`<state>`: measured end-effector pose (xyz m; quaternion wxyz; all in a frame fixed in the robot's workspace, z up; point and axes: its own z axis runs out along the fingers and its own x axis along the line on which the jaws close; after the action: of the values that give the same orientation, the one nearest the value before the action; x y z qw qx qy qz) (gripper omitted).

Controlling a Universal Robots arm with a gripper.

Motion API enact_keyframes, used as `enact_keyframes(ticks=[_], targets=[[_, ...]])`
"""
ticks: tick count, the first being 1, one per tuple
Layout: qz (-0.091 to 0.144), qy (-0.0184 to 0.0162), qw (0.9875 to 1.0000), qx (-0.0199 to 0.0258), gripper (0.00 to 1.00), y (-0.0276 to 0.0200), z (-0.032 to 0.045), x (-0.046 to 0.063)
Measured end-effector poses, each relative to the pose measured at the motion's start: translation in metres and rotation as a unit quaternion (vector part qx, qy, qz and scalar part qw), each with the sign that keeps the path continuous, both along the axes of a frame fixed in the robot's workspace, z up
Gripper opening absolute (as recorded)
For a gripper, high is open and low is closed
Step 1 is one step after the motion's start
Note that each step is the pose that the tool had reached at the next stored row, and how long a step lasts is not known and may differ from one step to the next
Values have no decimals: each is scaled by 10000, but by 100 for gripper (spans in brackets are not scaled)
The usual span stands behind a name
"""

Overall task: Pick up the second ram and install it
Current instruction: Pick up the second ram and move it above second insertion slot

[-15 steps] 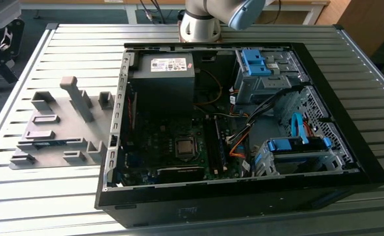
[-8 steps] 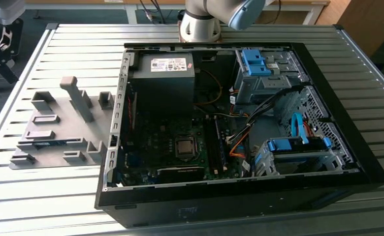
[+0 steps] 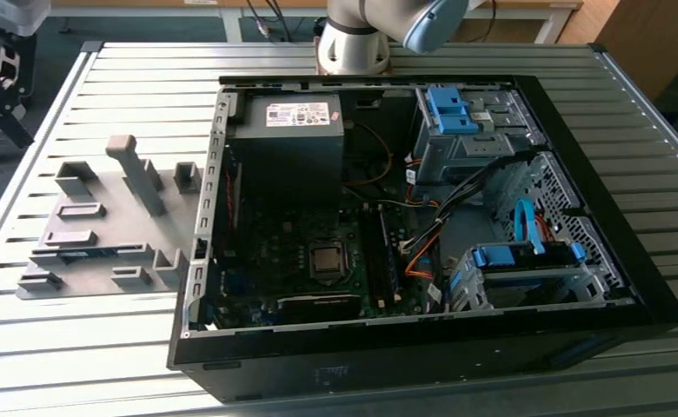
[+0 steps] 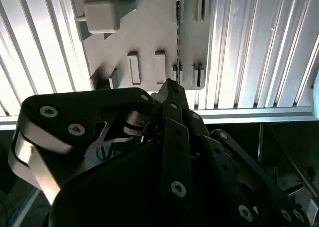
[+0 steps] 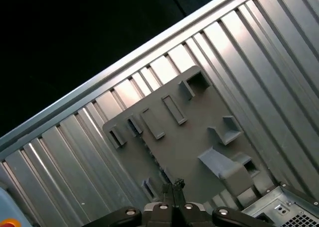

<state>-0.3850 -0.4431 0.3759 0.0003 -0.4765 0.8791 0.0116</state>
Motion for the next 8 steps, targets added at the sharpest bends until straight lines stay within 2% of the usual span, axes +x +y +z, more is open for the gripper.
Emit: enact_keyframes(ticks=[4, 8], targets=[[347, 0, 9994, 0, 11, 0, -6, 0], [669, 0, 9978, 0, 11, 0, -9, -1]])
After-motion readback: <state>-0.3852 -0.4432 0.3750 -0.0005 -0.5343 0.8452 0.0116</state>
